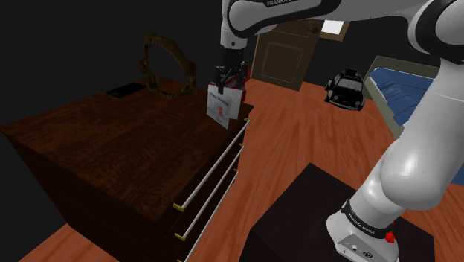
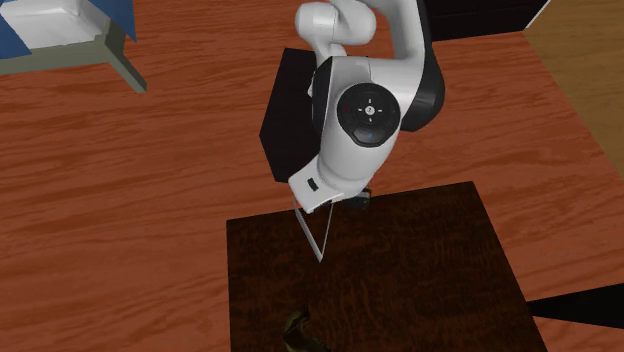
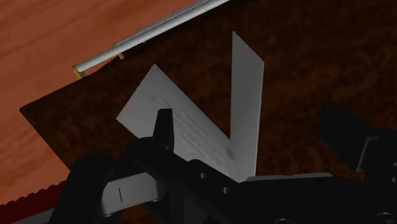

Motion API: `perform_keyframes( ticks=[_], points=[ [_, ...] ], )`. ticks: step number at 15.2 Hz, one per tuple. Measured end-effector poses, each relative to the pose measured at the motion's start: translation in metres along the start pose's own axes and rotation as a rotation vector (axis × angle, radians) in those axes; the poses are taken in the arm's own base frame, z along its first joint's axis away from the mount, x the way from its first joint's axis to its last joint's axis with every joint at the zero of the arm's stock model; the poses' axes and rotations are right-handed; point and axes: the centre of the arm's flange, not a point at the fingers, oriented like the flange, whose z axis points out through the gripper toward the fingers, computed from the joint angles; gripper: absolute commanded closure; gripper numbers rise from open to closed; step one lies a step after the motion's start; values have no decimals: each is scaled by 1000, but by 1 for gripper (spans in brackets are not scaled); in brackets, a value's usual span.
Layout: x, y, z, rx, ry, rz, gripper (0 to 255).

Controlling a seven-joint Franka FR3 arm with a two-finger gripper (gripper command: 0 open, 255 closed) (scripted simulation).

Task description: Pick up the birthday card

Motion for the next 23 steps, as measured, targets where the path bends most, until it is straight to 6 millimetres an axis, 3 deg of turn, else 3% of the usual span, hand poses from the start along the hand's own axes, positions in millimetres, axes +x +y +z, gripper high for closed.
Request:
perform_keyframes(
  ticks=[4, 11, 12, 23],
  points=[
    [35, -9, 10, 3, 16, 0, 0],
    [40, -13, 46, 3, 18, 0, 0],
    [40, -13, 47, 3, 18, 0, 255],
    [39, -13, 46, 3, 19, 1, 255]
  ],
)
